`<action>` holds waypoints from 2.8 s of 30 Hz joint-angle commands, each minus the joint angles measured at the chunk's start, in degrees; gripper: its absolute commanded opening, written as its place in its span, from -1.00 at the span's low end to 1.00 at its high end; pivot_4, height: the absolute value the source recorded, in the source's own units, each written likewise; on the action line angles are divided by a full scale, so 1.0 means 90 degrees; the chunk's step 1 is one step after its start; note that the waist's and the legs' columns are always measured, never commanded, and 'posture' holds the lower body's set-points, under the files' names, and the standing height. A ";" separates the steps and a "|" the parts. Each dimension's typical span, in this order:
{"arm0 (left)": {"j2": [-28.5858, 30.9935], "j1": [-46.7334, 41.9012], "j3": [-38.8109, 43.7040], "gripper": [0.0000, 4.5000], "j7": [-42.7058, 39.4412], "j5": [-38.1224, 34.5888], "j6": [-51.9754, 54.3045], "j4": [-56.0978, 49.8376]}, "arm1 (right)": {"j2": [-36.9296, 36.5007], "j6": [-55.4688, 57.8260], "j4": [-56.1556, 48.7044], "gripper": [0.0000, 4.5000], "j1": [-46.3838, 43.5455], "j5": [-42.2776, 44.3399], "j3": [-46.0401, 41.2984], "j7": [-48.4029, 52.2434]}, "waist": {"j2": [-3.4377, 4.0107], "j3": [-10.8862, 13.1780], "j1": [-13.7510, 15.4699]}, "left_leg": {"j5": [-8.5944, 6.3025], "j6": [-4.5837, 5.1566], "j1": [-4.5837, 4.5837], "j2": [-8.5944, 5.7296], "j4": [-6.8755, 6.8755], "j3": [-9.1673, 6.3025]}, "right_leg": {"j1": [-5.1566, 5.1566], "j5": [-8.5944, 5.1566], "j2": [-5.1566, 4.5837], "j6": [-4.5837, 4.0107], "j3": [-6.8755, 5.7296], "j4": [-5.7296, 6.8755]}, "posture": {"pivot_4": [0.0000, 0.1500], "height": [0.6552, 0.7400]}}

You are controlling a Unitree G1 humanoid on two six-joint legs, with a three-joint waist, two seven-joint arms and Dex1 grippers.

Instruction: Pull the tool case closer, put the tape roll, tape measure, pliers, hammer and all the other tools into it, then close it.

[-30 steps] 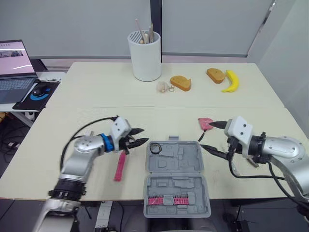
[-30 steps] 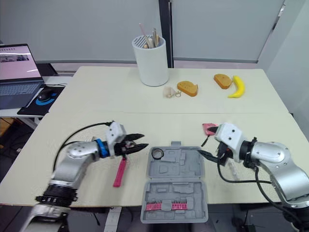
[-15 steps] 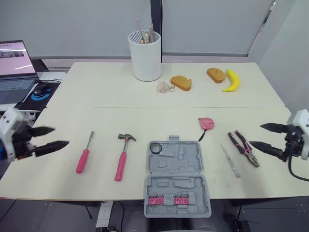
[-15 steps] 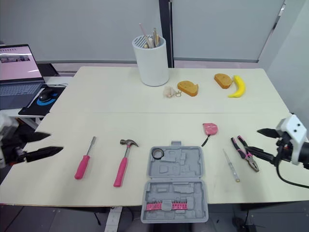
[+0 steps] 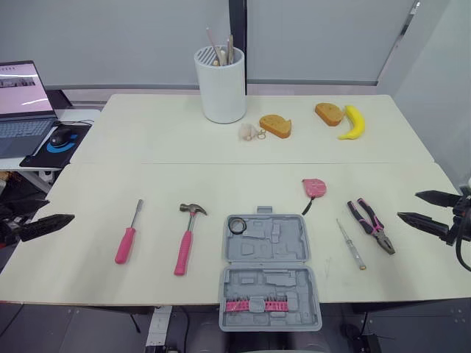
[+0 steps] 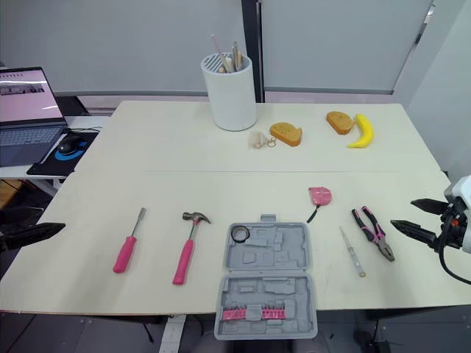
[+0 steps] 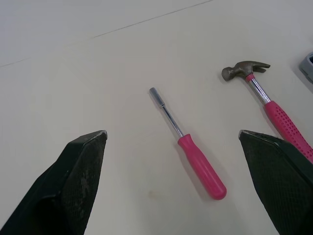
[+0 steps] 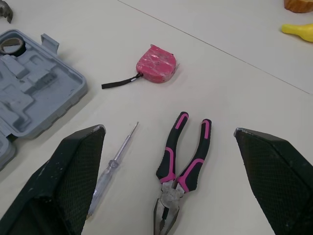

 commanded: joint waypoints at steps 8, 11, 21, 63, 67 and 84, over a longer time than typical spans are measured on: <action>-0.0199 -0.0635 -0.0317 0.99 0.0257 -0.0127 0.0073 -0.0737 | 0.0199 -0.0198 -0.0292 1.00 -0.0342 -0.0166 0.0209 -0.0540 | -0.0001 0.0000 0.0009 | 0.0000 0.0000 -0.0001 0.0000 0.0000 0.0000 | 0.0001 0.0000 0.0000 0.0000 0.0000 0.0000 | 1.00 1.00; -0.0648 -0.1362 -0.0773 0.99 0.0650 -0.0276 0.0204 -0.1700 | 0.0647 -0.0218 -0.0600 1.00 -0.0481 -0.0259 0.0493 -0.1032 | -0.0004 -0.0002 0.0027 | 0.0000 0.0000 -0.0002 0.0000 0.0001 0.0001 | 0.0001 0.0001 0.0000 0.0000 0.0001 0.0001 | 1.00 1.00; -0.2406 -0.2938 -0.2608 0.99 0.1554 -0.0552 0.0760 -0.4383 | 0.2566 0.0096 -0.1192 1.00 -0.1003 -0.0895 0.1882 -0.2990 | -0.0013 -0.0003 0.0015 | 0.0001 0.0001 -0.0005 -0.0012 0.0008 0.0015 | 0.0002 0.0005 0.0005 0.0007 0.0016 0.0005 | 1.00 1.00; -0.3822 -0.2922 -0.4222 1.00 0.2171 0.0338 0.0177 -0.5012 | 0.5114 -0.0718 0.2013 -0.19 -0.2602 -0.2393 0.2696 -0.5435 | -0.0010 -0.0004 -0.0036 | 0.0008 -0.0009 0.0007 0.0029 0.0009 0.0007 | 0.0006 0.0011 0.0098 0.0000 0.0025 0.0012 | 1.00 1.00; -0.3828 -0.2945 -0.4228 1.00 0.2167 0.0341 0.0179 -0.5002 | 0.5187 -0.0756 0.2097 -0.19 -0.2628 -0.2415 0.2727 -0.5443 | -0.0009 -0.0004 -0.0040 | 0.0009 -0.0010 0.0009 0.0042 0.0009 0.0009 | 0.0006 0.0013 0.0108 -0.0004 0.0025 0.0011 | 1.00 1.00; -0.3873 -0.2985 -0.4263 1.00 0.2175 0.0402 0.0251 -0.5040 | 0.5193 -0.0727 0.1927 -0.98 -0.2456 -0.2441 0.2815 -0.5323 | -0.0009 -0.0005 -0.0040 | 0.0010 -0.0012 0.0010 0.0046 0.0009 0.0011 | 0.0006 0.0015 0.0110 -0.0007 0.0026 0.0011 | 1.00 1.00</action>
